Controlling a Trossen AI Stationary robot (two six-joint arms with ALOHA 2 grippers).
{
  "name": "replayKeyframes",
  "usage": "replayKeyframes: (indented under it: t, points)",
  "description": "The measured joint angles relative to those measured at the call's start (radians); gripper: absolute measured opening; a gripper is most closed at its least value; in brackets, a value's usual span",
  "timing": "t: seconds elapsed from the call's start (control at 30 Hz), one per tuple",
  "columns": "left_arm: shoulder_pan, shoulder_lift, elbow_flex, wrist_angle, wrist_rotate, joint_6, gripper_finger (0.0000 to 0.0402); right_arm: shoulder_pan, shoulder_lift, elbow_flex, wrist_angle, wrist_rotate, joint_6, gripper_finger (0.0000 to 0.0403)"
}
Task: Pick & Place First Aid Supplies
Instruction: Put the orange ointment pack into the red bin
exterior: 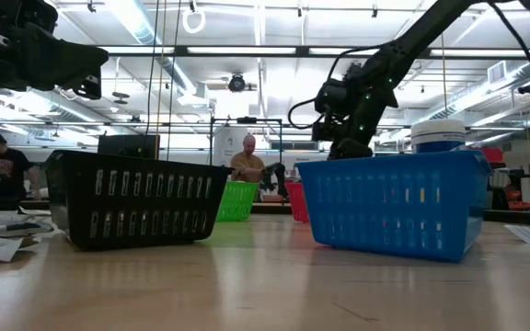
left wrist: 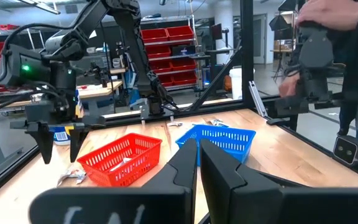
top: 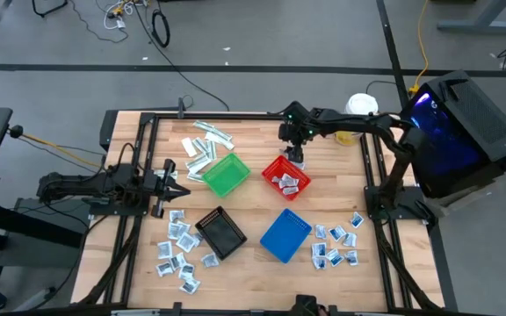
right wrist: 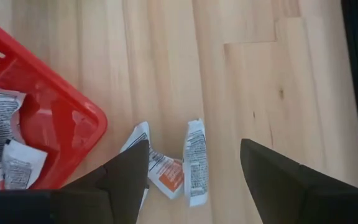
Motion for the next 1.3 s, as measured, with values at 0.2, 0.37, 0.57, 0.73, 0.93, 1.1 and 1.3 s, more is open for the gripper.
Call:
replayKeyframes:
  t: [0.2, 0.37, 0.57, 0.73, 0.93, 1.1, 1.3]
  points:
    - [0.0, 0.0, 0.0, 0.0, 0.0, 0.0, 0.0025, -0.001, 0.039, 0.0, 0.035, 0.001, 0.0, 0.0256]
    - [0.0, 0.0, 0.0, 0.0, 0.0, 0.0, 0.0025, -0.002, 0.06, 0.0, 0.049, 0.001, 0.001, 0.0253]
    - [0.0, 0.0, 0.0, 0.0, 0.0, 0.0, 0.0025, -0.002, 0.072, 0.0, 0.063, 0.003, 0.004, 0.0221]
    - [0.0, 0.0, 0.0, 0.0, 0.0, 0.0, 0.0025, -0.002, 0.073, 0.0, 0.068, 0.003, 0.004, 0.0176]
    - [0.0, 0.0, 0.0, 0.0, 0.0, 0.0, 0.0025, -0.002, 0.073, 0.0, 0.068, 0.003, 0.014, 0.0122]
    - [0.0, 0.0, 0.0, 0.0, 0.0, 0.0, 0.0025, -0.002, 0.073, 0.0, 0.067, 0.003, 0.028, 0.0082]
    - [0.0, 0.0, 0.0, 0.0, 0.0, 0.0, 0.0025, -0.002, 0.073, 0.0, 0.067, 0.003, 0.03, 0.0038]
